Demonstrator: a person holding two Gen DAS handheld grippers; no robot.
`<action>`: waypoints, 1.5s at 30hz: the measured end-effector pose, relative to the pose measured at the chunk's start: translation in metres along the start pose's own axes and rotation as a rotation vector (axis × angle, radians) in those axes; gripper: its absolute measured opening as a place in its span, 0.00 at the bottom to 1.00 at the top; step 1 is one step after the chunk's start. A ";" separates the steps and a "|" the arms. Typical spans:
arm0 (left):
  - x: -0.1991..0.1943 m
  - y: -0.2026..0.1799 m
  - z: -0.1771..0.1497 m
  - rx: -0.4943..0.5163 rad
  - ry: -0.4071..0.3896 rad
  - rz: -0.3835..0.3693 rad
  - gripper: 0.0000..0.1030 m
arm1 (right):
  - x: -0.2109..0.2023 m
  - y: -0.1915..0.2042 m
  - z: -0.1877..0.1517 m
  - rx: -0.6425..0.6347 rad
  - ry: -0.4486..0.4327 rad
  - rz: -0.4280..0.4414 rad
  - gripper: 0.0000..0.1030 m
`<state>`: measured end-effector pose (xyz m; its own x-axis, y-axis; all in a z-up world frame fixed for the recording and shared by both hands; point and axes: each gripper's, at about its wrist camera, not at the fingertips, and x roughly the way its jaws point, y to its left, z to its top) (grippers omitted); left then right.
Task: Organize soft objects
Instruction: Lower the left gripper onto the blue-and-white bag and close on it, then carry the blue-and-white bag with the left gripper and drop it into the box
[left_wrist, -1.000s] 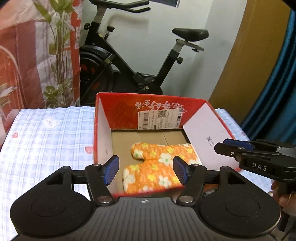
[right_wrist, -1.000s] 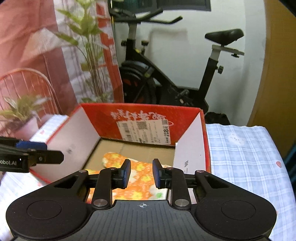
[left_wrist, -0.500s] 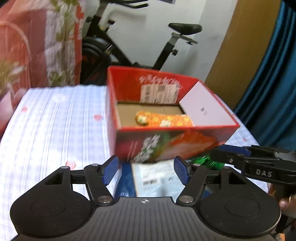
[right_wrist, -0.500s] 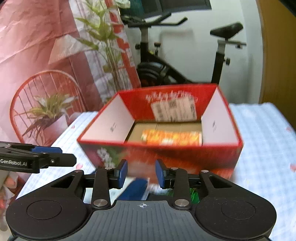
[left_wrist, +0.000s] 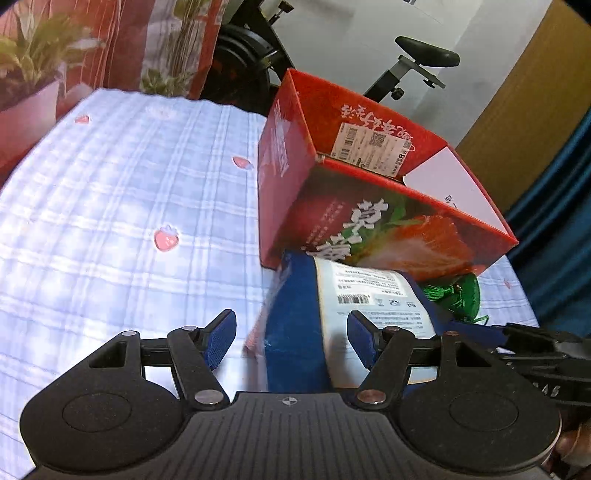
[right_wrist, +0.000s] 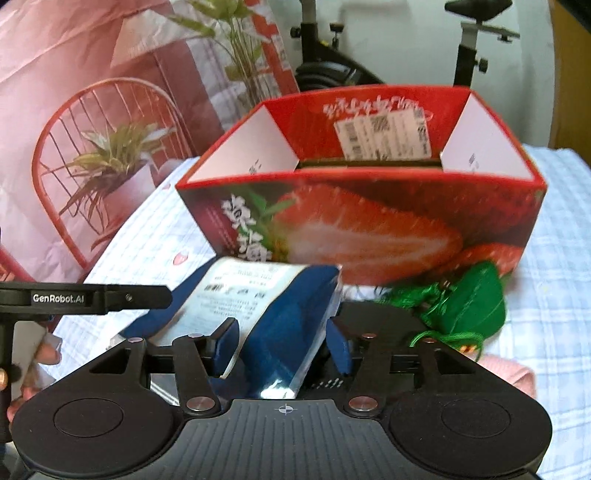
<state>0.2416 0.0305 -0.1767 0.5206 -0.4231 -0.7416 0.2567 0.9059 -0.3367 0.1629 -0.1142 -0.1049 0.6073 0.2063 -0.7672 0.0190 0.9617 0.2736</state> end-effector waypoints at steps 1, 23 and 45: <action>0.002 0.000 -0.003 -0.011 0.001 -0.006 0.67 | 0.001 0.001 -0.001 -0.011 0.006 0.003 0.48; 0.015 -0.007 -0.008 -0.033 0.059 -0.069 0.44 | 0.015 -0.009 0.003 -0.004 0.029 0.120 0.42; -0.004 -0.008 -0.016 -0.084 -0.006 -0.131 0.25 | 0.001 0.013 -0.001 -0.092 -0.033 0.137 0.26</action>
<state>0.2240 0.0251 -0.1804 0.4921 -0.5376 -0.6847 0.2536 0.8410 -0.4780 0.1630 -0.1012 -0.1024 0.6253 0.3321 -0.7062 -0.1378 0.9377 0.3189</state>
